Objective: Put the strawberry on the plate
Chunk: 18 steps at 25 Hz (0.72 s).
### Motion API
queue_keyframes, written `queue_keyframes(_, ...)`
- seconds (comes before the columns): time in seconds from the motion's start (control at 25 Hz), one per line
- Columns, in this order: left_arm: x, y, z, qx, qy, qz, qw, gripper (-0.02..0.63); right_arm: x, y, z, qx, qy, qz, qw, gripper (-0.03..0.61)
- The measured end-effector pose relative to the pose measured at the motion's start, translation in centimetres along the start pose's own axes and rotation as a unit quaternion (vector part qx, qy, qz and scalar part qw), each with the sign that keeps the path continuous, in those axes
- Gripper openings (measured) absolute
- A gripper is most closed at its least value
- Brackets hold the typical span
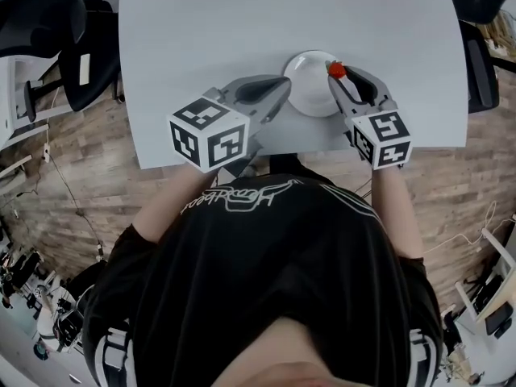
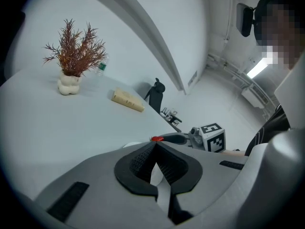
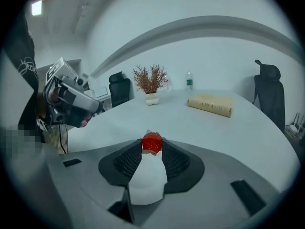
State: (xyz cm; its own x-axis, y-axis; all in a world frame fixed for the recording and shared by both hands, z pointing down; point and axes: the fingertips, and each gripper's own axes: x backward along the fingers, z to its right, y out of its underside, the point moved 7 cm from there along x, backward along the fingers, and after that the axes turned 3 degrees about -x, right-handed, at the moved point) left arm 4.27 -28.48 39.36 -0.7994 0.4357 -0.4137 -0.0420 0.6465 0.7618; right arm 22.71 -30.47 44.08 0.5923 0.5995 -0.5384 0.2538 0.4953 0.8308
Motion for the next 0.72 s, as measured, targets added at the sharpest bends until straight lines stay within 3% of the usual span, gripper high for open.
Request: queue_keyframes(0.72,-1.4,0.9,-0.1,0.016,-0.012,0.001,0.9998,0.006,-3.0,3.2,0.2,0.090,-0.010,-0.123,0.988,0.126)
